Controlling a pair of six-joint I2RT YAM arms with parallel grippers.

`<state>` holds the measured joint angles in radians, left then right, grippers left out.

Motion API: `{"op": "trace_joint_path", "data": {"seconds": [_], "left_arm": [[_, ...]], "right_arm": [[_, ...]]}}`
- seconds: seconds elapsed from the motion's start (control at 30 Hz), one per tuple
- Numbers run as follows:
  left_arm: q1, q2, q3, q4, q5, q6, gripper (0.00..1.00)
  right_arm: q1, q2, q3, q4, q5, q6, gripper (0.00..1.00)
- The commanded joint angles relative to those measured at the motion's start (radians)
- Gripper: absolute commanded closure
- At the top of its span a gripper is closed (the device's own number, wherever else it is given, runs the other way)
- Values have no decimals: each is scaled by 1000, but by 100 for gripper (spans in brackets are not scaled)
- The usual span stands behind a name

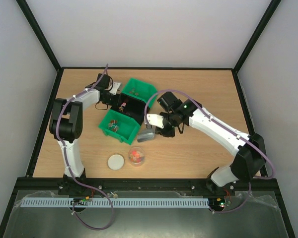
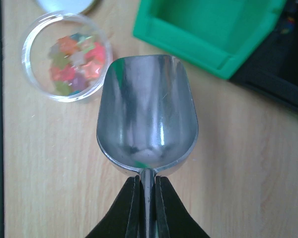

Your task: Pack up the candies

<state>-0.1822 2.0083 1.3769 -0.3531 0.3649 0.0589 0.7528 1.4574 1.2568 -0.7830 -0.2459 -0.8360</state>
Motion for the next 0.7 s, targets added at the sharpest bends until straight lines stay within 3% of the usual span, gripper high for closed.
{"op": "trace_joint_path", "data": {"seconds": [0.0,0.13,0.27,0.5,0.67], "left_arm": [[-7,16,36,-13,15,-60,72],[5,-42,25,-73,51,-15,56],[71,-118,14,-192,100,113,47],[145,-192,-37,-456,157,429,46],[144,-236,-145,-428,148,426,49]], "right_arm": [[-52,58,100,17,3,130,99],[-84,120,177,-1,-15,225,99],[-92,148,204,-10,-57,303,99],[-92,187,216,13,-96,365,99],[-92,268,313,-38,-105,431,98]]}}
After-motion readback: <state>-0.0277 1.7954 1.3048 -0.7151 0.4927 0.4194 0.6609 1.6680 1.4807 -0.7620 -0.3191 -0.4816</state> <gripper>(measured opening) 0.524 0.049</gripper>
